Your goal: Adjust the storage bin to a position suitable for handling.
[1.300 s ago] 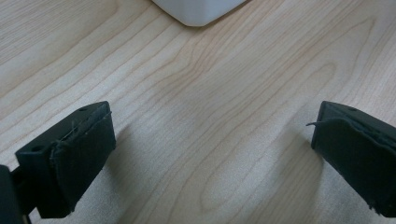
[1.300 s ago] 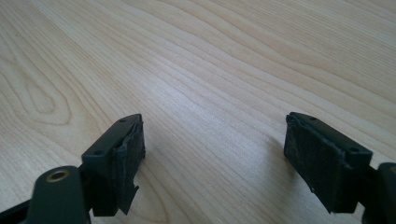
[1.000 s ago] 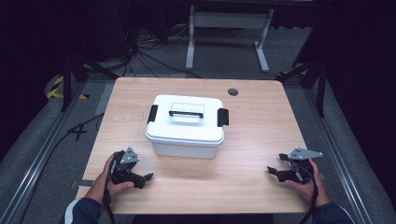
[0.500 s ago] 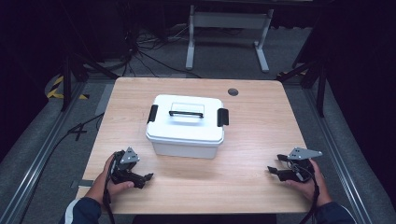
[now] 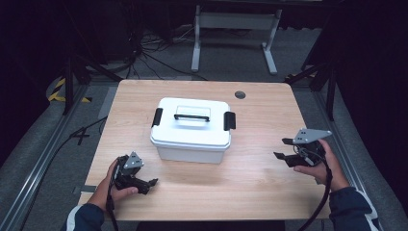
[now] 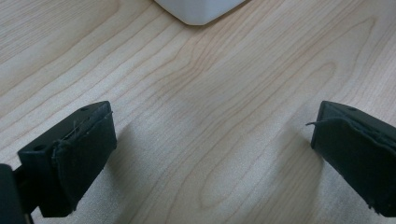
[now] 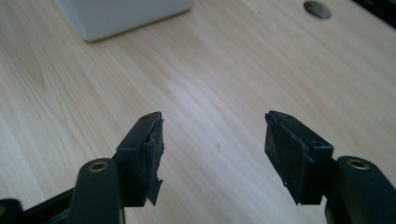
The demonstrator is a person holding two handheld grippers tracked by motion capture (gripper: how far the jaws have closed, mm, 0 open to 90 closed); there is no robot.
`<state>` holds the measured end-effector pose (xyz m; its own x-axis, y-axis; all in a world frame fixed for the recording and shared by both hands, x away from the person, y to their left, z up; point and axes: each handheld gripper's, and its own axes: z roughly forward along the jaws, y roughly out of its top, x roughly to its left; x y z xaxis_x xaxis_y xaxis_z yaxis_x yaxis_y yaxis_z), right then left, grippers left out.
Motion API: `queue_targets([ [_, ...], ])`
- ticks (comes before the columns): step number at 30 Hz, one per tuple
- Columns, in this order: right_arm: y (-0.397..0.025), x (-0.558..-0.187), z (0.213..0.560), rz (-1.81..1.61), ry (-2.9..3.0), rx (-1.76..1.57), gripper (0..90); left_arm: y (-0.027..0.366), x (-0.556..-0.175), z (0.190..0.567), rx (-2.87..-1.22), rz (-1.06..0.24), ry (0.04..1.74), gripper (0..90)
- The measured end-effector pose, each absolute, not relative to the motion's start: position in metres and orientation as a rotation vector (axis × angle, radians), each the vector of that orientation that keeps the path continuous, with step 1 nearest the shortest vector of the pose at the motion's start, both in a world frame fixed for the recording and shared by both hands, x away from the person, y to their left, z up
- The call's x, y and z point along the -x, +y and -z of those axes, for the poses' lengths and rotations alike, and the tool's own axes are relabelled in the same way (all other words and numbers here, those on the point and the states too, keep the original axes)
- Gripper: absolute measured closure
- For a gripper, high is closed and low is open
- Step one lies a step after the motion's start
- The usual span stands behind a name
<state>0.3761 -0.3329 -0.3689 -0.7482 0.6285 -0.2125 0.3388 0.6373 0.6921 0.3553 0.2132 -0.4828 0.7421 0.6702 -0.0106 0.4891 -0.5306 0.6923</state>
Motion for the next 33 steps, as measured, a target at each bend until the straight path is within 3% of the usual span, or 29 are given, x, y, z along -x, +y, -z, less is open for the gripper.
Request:
queue_targets([
  [8,-0.308,-0.393,0.349,-0.908,2.447,-0.691,44.2,0.213,-0.355,0.483,-2.241,-0.335,0.868,0.5],
  [12,-0.292,-0.4,0.335,-0.9,2.489,-0.626,50.5,0.213,-0.356,0.483,-2.243,-0.336,0.865,0.5],
  [33,-0.213,-0.428,0.28,-0.868,2.544,-0.405,48.9,0.213,-0.355,0.483,-2.241,-0.336,0.87,0.5],
])
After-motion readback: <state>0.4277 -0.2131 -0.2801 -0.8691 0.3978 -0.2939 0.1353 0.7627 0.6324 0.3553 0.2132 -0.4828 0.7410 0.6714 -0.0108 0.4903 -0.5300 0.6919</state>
